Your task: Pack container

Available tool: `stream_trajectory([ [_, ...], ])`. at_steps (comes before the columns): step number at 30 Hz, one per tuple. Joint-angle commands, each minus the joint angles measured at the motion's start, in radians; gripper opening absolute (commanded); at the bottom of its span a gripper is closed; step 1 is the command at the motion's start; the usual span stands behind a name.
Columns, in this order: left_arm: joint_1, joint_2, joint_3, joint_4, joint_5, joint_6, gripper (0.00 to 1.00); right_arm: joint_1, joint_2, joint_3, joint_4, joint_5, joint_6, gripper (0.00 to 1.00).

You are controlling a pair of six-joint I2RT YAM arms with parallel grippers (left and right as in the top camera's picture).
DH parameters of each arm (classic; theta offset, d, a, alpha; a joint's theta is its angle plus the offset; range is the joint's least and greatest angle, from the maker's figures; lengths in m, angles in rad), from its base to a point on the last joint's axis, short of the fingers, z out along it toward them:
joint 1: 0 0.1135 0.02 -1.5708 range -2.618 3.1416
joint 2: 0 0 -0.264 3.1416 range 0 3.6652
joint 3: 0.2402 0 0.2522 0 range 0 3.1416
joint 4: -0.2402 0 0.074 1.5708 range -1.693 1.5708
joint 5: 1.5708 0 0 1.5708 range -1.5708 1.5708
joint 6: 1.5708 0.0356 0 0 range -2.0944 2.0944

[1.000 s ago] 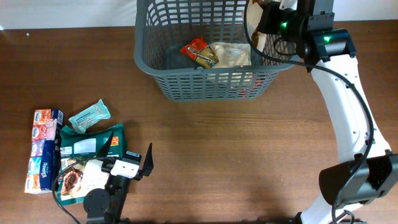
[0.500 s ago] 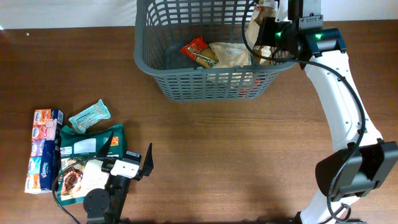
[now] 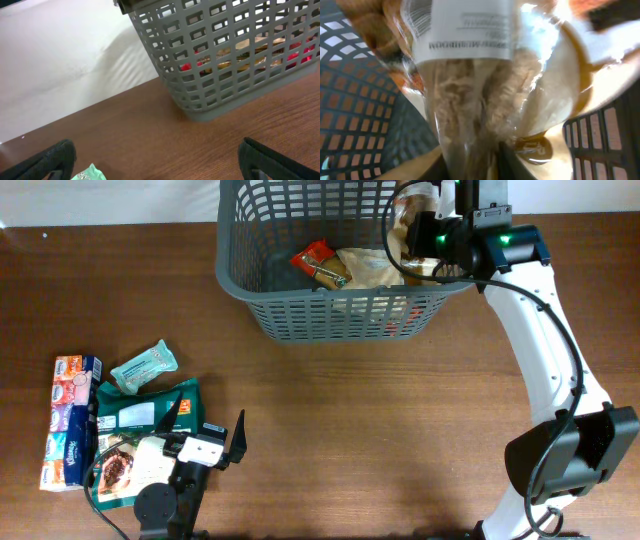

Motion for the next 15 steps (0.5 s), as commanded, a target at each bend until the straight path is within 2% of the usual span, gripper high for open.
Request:
stream_trajectory([
  [1, -0.004, -0.007, -0.002, -0.008, -0.003, -0.01, 0.99, 0.006, 0.007, 0.024, 0.007, 0.013, -0.013, 0.3],
  [15, -0.004, -0.007, -0.002, -0.008, -0.003, -0.01, 0.99, 0.006, 0.007, 0.031, 0.006, 0.013, -0.012, 0.32],
])
